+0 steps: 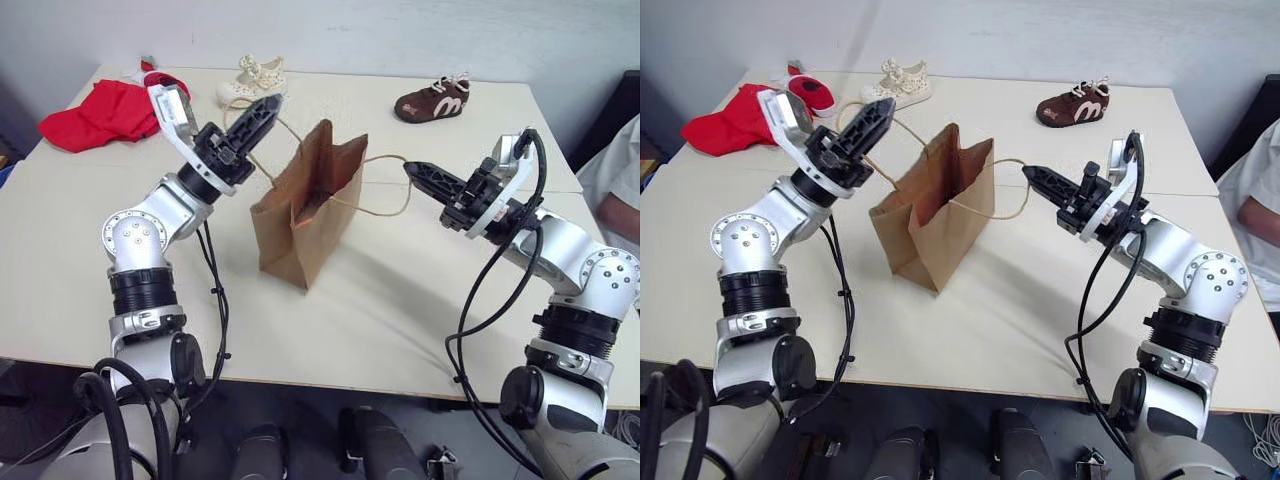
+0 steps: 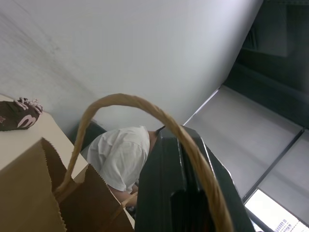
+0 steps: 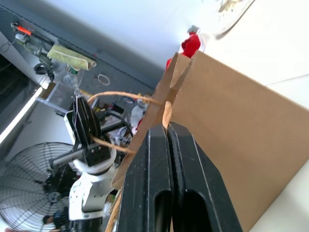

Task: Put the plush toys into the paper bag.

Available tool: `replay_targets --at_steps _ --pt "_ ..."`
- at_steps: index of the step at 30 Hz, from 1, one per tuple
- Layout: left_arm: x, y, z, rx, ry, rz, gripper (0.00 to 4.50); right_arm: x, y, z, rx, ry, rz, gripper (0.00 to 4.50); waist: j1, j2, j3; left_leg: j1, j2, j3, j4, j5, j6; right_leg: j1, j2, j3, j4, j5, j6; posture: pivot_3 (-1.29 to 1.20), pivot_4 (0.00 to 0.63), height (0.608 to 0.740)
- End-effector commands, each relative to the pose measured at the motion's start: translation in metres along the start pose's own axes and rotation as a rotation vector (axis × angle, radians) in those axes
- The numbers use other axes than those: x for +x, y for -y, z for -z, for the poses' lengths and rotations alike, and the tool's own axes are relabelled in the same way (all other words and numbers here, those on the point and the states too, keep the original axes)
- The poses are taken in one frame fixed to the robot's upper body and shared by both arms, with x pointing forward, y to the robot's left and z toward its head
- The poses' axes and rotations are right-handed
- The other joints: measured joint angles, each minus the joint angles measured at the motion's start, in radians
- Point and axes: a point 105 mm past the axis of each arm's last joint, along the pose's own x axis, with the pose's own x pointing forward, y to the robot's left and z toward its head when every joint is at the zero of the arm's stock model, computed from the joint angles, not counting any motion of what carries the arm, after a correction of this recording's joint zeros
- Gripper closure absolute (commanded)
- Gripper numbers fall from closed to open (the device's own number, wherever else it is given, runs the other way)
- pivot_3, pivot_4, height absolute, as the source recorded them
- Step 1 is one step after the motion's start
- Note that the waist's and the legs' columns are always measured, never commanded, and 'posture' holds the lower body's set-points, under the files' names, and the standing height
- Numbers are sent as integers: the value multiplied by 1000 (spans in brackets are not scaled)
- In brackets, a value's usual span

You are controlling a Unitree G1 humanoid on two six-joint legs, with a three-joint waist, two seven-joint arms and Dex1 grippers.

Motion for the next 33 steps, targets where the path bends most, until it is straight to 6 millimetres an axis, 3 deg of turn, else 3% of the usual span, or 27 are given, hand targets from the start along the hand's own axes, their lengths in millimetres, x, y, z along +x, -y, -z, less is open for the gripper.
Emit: replay_targets --at_steps 1,2,4,5,8,14,16,17,19,22,30,31,33 --pt "2 9 -1 81 -26 22 4500 -4 -19 -4 -39 19 -74 4480 0 0 0 0 0 0 0 0 0 0 0 0 0 0 0 0 150 740" --pt "0 9 -2 108 -32 11 4323 -5 -25 -6 -44 25 -106 4497 -1 0 0 0 0 0 0 0 0 0 0 0 0 0 0 0 150 740" --pt "-4 11 -3 143 -59 1 3936 -9 -39 -7 -91 28 -169 4101 -1 0 0 0 0 0 0 0 0 0 0 0 0 0 0 0 150 740" --pt "-8 13 -2 172 -93 3 3608 -11 -49 -3 -110 0 -219 3855 -1 0 0 0 0 0 0 0 0 0 0 0 0 0 0 0 150 740" --pt "-24 14 -1 273 -196 -45 2706 -20 -52 7 -167 -95 -217 2865 -1 0 0 0 1 0 -1 0 0 0 1 0 -1 0 0 0 150 740" --pt "-70 3 -16 515 -275 -241 885 -50 -26 15 -248 -200 -103 827 5 0 0 0 0 0 -1 -1 1 0 -1 0 -5 0 0 0 150 740" --pt "-84 4 -13 570 -329 -269 244 -56 -7 31 -391 -292 -21 143 8 0 0 0 0 0 -1 -1 2 0 -1 0 -6 0 0 0 150 740" --pt "-94 5 -5 588 -384 -273 15 -57 4 46 -481 -373 2 136 9 0 0 0 0 0 -1 -1 2 0 -1 0 -7 0 0 0 150 740" --pt "-114 9 18 580 -491 -277 0 -55 23 76 -678 -497 -16 370 1 0 0 0 0 0 -2 -2 2 0 0 0 -8 0 0 0 150 740" --pt "-124 11 41 601 -509 -285 0 -36 26 101 -797 -478 -136 1323 -3 0 0 3 0 2 -4 -2 2 0 0 3 -7 0 0 0 150 740" --pt "-112 13 61 622 -448 -261 0 -8 40 129 -895 -447 -225 4198 25 0 0 4 0 1 0 -2 3 2 -2 2 -6 0 0 0 150 740" --pt "-109 13 63 635 -460 -255 0 -4 39 131 -903 -439 -236 4451 24 0 0 4 0 1 0 -2 3 2 -2 2 -6 0 0 0 150 740" --pt "-108 16 58 633 -439 -256 0 3 34 133 -891 -425 -269 4451 24 0 0 4 0 1 0 -2 3 2 -1 2 -5 1 0 0 150 740"
